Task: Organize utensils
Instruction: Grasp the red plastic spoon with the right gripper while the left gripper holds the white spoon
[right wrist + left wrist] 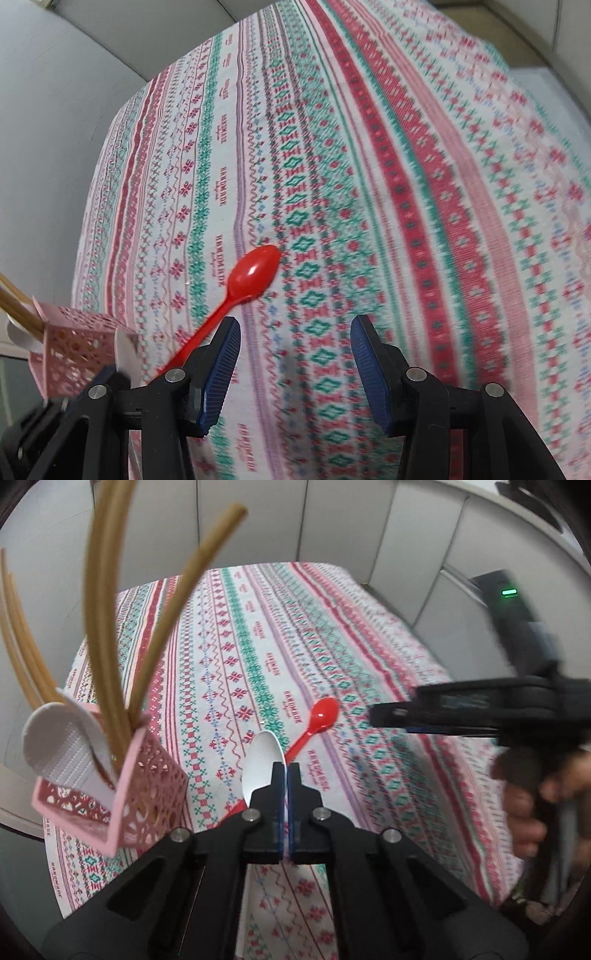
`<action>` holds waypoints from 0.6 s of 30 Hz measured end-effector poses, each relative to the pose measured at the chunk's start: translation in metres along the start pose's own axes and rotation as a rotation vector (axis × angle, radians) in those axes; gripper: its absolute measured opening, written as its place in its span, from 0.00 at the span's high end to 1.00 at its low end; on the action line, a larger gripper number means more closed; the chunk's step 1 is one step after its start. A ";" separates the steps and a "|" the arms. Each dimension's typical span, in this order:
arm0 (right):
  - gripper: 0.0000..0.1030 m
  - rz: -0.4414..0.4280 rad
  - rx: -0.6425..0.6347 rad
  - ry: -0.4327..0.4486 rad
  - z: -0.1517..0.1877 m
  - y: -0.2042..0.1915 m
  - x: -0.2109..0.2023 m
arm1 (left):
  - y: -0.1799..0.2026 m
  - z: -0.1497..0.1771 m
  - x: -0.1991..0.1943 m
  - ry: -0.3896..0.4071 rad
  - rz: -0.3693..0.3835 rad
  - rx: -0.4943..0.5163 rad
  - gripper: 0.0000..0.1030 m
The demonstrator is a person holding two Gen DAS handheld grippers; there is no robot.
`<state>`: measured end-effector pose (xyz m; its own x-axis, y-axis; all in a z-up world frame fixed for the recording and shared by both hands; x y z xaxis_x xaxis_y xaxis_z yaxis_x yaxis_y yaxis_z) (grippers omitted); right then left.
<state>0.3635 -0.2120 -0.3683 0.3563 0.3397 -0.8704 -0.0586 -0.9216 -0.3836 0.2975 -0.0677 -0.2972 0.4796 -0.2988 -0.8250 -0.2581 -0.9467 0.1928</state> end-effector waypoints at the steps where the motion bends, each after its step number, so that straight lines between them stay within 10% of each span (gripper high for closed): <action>1: 0.47 -0.006 0.016 -0.004 -0.002 -0.002 0.004 | 0.000 0.000 -0.005 0.005 0.008 0.003 0.99; 18: 0.58 0.153 0.086 0.037 -0.033 -0.023 0.052 | -0.016 0.005 -0.065 0.049 0.133 -0.029 0.99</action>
Point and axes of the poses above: each gripper's, at about its wrist camera, not at the fingertips, and x roughly the way its jaws point, y to its right, z to its underside, the point moved 7 cm from there along x, roughly the way its jaws point, and after that the axes turned 8 degrees about -x, right-handed, at the moved point
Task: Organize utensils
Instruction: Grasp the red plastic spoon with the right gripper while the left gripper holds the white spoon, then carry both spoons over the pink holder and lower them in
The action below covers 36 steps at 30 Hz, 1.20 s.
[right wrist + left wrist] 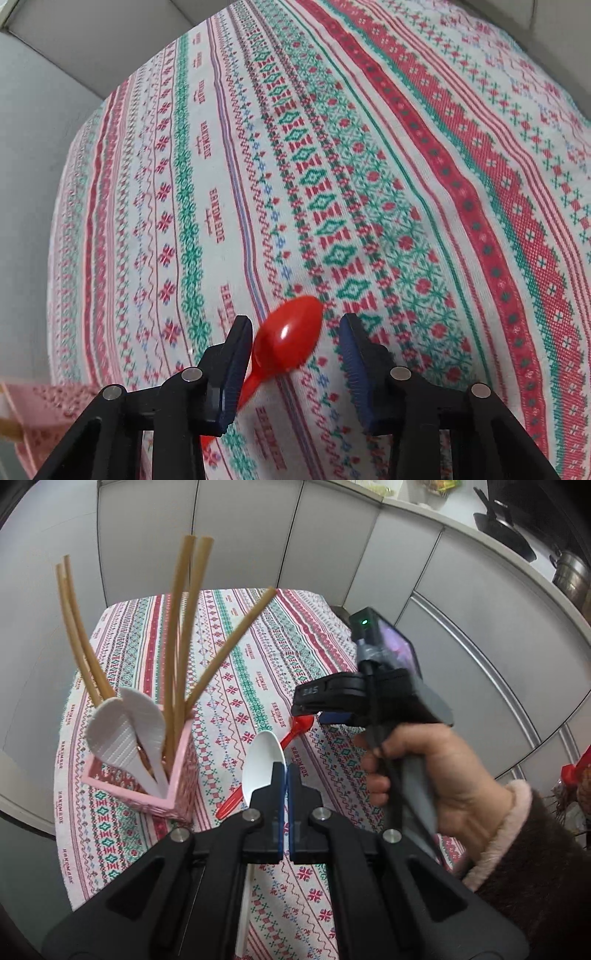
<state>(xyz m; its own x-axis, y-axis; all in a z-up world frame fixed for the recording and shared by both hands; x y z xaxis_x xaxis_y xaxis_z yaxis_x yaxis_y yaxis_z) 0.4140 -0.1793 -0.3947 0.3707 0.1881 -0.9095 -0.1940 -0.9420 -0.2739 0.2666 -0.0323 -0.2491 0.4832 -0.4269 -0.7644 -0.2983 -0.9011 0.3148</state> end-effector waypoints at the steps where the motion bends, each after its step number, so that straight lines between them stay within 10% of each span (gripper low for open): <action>1: 0.59 0.027 -0.010 0.009 -0.001 -0.003 0.001 | -0.002 0.000 -0.002 0.003 0.002 -0.003 0.99; 8: 0.73 0.197 -0.127 0.048 0.000 -0.016 0.007 | -0.013 0.004 -0.009 0.006 -0.003 -0.024 0.99; 15: 1.00 0.062 -0.125 0.047 0.003 -0.011 -0.002 | -0.022 0.002 -0.015 0.013 -0.003 -0.037 0.99; 25: 0.93 -0.050 -0.219 0.049 0.017 -0.024 -0.025 | -0.030 0.000 -0.017 0.019 0.014 -0.078 0.99; 26: 0.86 -0.035 -0.260 0.050 0.019 -0.028 -0.028 | -0.030 0.000 -0.017 0.021 0.014 -0.078 0.99; 28: 0.40 -0.008 -0.311 0.048 0.023 -0.033 -0.029 | -0.031 -0.001 -0.018 0.023 0.015 -0.078 0.99; 36: 0.68 0.096 -0.443 -0.061 0.038 -0.041 0.002 | -0.037 -0.001 -0.020 0.028 0.009 -0.089 0.99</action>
Point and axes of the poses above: each gripper's, at about its wrist camera, not at the fingertips, and x roughly the way its jaws point, y to its right, z to its underside, the point moved 7 cm from there along x, roughly the way its jaws point, and after that the axes turned 8 degrees about -x, right-handed, at the moved point
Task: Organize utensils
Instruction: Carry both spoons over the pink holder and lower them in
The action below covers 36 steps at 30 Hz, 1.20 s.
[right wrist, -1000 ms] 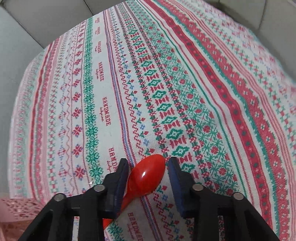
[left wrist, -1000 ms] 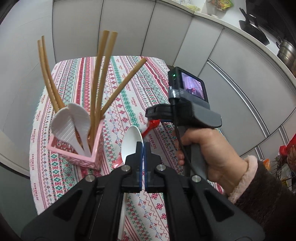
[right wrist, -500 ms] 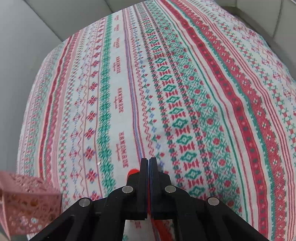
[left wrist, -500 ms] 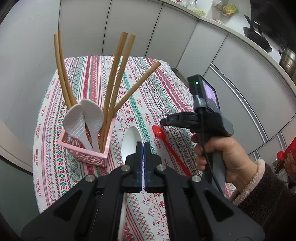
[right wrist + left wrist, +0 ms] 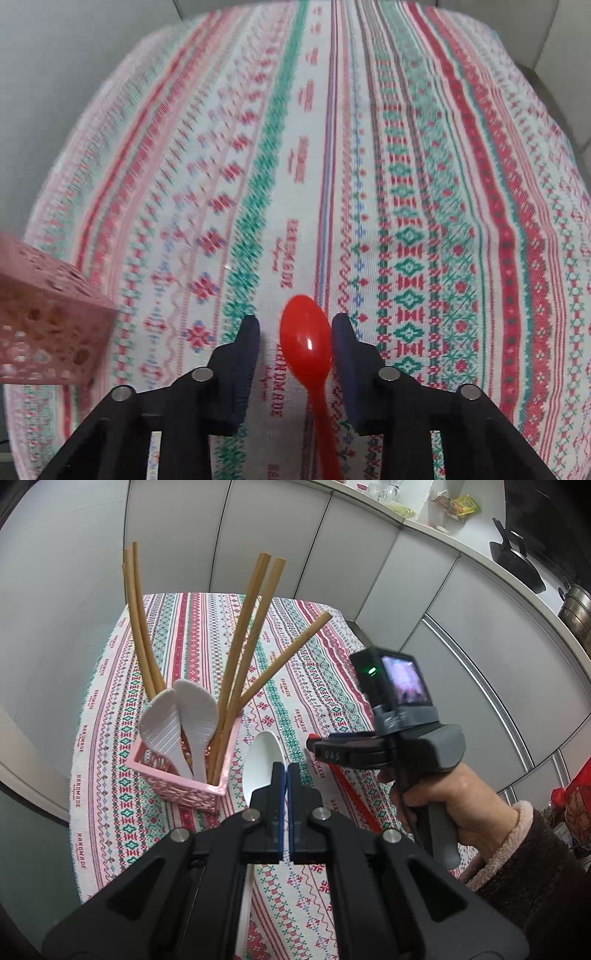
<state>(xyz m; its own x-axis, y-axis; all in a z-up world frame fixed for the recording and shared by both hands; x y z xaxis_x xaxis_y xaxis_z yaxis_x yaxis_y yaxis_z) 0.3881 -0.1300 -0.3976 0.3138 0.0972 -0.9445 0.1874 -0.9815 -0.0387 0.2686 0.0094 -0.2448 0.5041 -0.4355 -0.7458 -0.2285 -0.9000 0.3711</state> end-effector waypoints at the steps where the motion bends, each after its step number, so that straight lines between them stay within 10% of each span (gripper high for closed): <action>1: 0.71 0.013 -0.015 -0.014 0.002 -0.002 0.004 | -0.001 0.000 0.000 0.001 -0.001 -0.001 0.99; 6: 0.94 0.056 -0.077 0.001 0.002 -0.009 0.002 | -0.003 -0.002 -0.004 0.007 -0.003 -0.005 0.99; 19: 0.94 -0.005 -0.058 0.265 0.008 -0.012 -0.106 | -0.005 -0.021 -0.036 0.100 0.060 -0.050 0.99; 36: 0.94 -0.114 0.020 0.687 -0.016 -0.045 -0.231 | -0.032 -0.073 -0.067 0.424 0.248 -0.158 0.99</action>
Point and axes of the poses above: each gripper's, at about its wrist camera, not at the fingertips, and x roughly the way its jaws point, y to its right, z to its underside, the point moved 7 cm from there along x, roughly the way its jaws point, and after that the axes turned 8 degrees about -x, right-handed, at the moved point
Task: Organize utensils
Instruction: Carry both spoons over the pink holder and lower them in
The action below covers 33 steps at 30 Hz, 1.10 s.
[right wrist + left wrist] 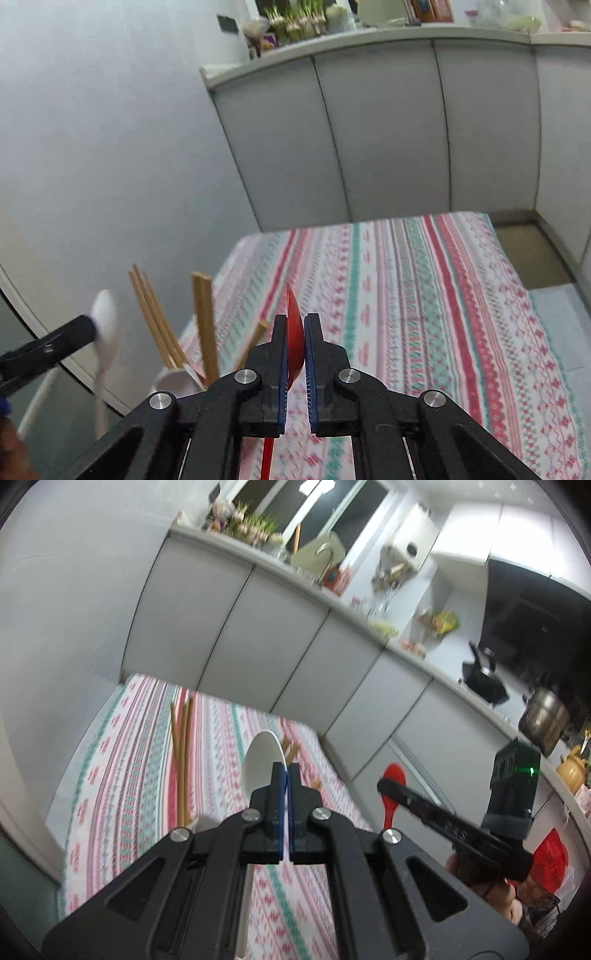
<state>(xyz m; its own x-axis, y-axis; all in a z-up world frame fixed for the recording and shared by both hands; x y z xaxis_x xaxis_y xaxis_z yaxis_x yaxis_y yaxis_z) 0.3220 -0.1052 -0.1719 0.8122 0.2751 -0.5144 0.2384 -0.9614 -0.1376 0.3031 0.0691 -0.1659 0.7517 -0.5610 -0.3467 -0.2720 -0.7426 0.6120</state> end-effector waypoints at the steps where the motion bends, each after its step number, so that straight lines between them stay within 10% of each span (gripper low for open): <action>1: 0.94 -0.004 0.002 -0.002 0.000 -0.002 0.002 | -0.002 -0.003 0.003 0.029 0.015 0.000 0.99; 33: 0.94 -0.049 0.045 0.044 -0.008 -0.006 0.010 | -0.019 0.003 0.043 0.091 -0.146 0.106 0.98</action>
<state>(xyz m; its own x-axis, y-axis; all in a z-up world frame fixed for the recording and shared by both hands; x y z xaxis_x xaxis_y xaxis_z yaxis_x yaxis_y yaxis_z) 0.3329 -0.0964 -0.1690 0.8230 0.3209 -0.4687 0.2551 -0.9461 -0.1997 0.3388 0.0582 -0.1948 0.8379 -0.4123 -0.3576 -0.2137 -0.8508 0.4802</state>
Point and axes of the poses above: each gripper's, at about its wrist camera, not at the fingertips, and x roughly the way its jaws point, y to its right, z to its underside, the point moved 7 cm from there along x, roughly the way its jaws point, and after that the axes turned 8 degrees about -x, right-handed, at the moved point
